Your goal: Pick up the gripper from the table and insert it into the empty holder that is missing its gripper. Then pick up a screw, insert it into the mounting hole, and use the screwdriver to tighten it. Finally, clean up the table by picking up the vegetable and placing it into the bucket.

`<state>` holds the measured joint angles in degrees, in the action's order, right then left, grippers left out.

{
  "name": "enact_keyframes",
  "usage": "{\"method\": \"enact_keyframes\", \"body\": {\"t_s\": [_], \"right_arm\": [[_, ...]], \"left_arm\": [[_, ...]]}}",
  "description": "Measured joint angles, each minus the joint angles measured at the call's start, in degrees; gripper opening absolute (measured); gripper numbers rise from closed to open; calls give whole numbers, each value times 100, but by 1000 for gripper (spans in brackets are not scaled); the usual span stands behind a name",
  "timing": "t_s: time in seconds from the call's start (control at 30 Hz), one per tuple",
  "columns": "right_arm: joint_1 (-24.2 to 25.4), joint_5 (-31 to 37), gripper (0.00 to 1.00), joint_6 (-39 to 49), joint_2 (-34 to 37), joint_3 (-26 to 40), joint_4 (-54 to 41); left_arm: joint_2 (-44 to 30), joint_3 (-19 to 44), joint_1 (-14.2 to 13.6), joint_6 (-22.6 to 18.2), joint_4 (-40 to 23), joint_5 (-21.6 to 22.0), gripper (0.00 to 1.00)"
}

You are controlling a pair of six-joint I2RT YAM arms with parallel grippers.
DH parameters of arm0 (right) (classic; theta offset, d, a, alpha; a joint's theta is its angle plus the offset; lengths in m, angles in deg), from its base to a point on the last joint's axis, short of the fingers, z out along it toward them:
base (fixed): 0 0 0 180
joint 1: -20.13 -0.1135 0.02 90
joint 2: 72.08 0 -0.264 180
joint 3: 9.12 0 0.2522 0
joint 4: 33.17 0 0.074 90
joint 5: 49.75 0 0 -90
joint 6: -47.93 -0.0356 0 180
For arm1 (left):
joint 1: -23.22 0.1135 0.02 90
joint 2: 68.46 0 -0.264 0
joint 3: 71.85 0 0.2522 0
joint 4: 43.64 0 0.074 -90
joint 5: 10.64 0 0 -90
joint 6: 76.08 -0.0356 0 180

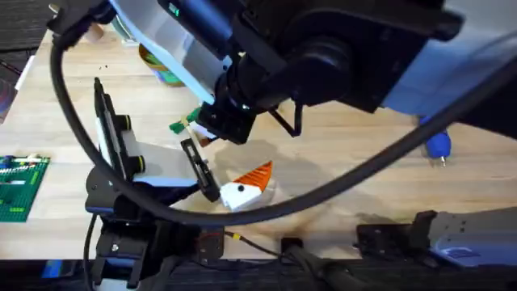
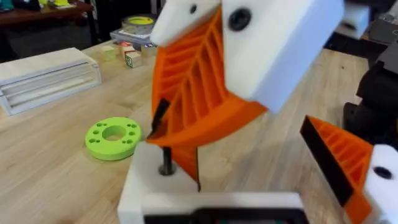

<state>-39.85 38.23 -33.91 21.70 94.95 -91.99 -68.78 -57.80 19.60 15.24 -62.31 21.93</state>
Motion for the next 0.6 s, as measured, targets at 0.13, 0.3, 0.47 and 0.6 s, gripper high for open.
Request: {"method": "enact_keyframes", "body": {"t_s": [0.13, 0.3, 0.47, 0.6], "right_arm": [[0, -14, 8, 0, 30, 2, 0], [-8, -66, 7, 0, 182, 9, 41], [-26, -61, 7, 0, 203, 15, 26], [-26, -66, 60, -5, 203, 20, 19]], "left_arm": [[0, 0, 0, -2, 0, 0, 993], [0, 0, 0, 20, -3, -1, 993], [0, 0, 0, 24, -2, 0, 993], [0, 0, 0, 25, -4, 7, 993]]}}
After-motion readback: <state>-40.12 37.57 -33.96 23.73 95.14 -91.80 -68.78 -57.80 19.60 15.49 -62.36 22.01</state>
